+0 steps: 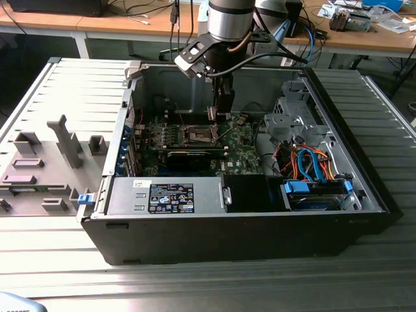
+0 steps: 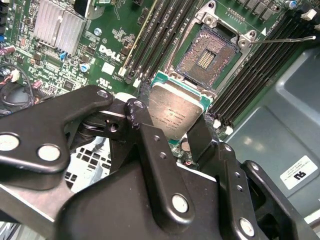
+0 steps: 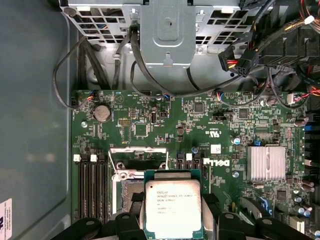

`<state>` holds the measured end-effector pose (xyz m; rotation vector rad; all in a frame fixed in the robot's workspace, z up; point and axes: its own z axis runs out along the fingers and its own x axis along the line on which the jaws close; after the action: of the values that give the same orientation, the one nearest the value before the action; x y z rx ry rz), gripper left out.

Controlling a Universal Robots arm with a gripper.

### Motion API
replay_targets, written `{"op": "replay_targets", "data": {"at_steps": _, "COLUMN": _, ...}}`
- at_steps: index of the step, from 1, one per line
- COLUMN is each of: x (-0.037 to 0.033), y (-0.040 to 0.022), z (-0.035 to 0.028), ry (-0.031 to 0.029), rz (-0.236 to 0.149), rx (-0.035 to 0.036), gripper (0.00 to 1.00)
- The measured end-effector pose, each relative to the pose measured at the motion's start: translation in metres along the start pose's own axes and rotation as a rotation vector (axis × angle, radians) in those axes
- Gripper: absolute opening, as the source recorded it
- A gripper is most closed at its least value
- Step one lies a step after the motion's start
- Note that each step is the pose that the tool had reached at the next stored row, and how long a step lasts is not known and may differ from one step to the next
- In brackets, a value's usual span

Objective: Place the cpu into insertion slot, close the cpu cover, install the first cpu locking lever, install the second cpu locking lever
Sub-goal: 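Place the cpu into insertion slot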

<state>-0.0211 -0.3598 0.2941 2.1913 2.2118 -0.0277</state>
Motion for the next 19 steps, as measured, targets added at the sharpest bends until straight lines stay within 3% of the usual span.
{"op": "replay_targets", "data": {"at_steps": 19, "x": 0.0, "y": 0.0, "z": 0.0, "ry": -0.0002, "rz": 0.032, "rx": 0.001, "gripper": 0.54}}
